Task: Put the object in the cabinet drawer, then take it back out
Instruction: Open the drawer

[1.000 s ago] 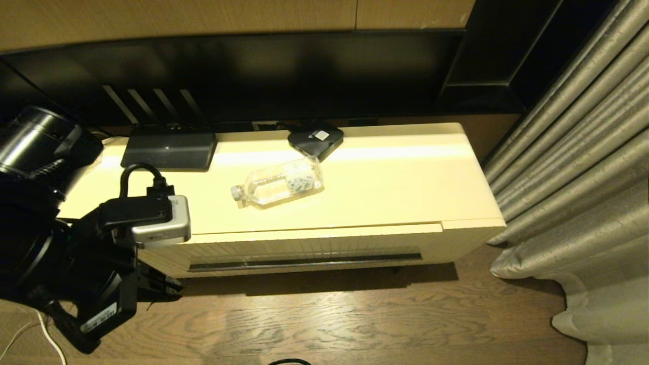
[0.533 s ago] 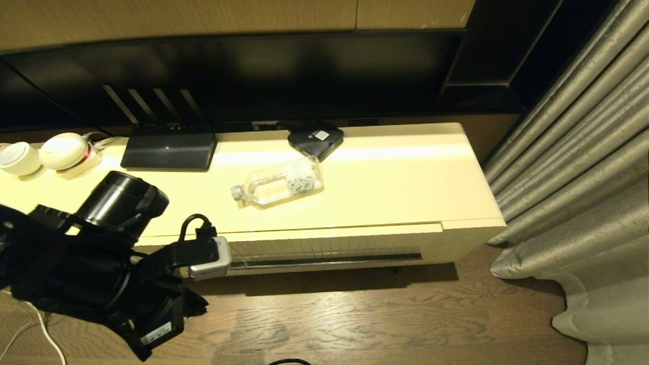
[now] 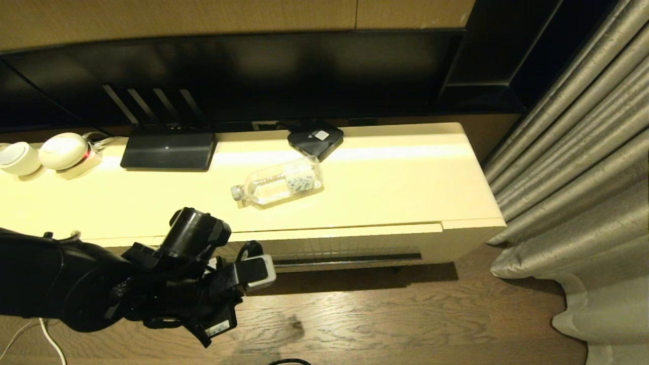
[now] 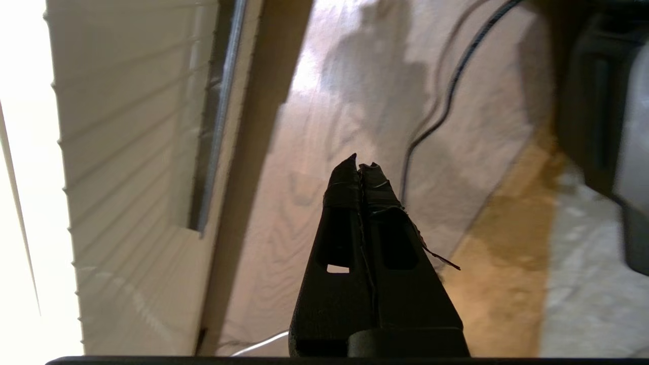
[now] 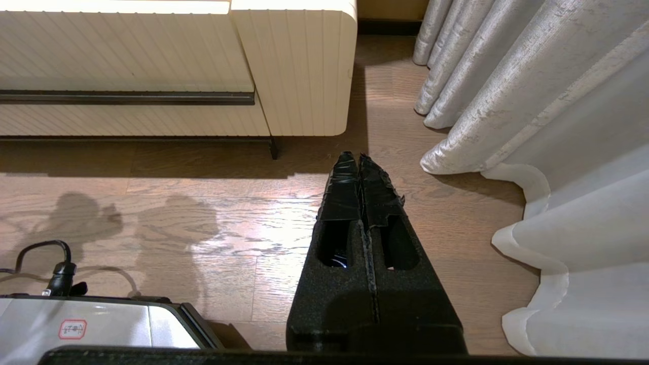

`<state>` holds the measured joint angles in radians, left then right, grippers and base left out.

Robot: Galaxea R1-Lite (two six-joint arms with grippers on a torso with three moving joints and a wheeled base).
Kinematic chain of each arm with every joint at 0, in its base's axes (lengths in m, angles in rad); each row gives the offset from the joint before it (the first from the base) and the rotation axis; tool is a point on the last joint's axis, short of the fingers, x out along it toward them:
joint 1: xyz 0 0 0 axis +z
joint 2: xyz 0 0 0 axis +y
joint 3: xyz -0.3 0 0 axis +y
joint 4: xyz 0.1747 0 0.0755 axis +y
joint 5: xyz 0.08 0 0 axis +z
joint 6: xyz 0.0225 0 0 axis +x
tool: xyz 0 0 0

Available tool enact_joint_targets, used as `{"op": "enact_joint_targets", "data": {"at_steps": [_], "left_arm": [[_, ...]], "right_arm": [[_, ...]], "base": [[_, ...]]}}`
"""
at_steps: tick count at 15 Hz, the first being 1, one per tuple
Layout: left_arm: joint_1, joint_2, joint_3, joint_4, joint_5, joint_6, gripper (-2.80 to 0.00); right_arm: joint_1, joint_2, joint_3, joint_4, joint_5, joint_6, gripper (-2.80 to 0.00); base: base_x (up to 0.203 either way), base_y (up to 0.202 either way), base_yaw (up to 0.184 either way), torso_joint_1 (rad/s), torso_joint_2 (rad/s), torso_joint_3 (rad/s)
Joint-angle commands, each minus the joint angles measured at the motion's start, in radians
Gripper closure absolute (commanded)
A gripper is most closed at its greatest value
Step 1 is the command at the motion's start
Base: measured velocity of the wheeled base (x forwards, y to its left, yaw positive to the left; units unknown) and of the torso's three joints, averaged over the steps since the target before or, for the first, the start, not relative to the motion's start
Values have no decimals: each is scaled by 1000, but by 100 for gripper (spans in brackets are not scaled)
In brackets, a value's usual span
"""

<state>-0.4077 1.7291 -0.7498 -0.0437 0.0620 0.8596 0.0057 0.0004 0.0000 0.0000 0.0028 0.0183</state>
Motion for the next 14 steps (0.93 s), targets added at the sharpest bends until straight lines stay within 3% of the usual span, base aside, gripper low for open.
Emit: {"op": "enact_joint_targets", "data": {"at_steps": [1, 7, 10, 14], "left_arm": [[-21, 42, 2, -29, 29, 4, 0], [-102, 152, 45, -219, 62, -32, 0], [-130, 211, 61, -329, 132, -50, 0], [-146, 248, 69, -361, 165, -50, 0]], "right_arm": [[0, 1, 0, 0, 0, 0, 0], [0, 1, 0, 0, 0, 0, 0], [0, 1, 0, 0, 0, 0, 0], [0, 1, 0, 0, 0, 0, 0]], "base": [[0, 0, 0, 0, 0, 0], [0, 0, 0, 0, 0, 0], [0, 0, 0, 0, 0, 0], [0, 0, 0, 0, 0, 0]]}}
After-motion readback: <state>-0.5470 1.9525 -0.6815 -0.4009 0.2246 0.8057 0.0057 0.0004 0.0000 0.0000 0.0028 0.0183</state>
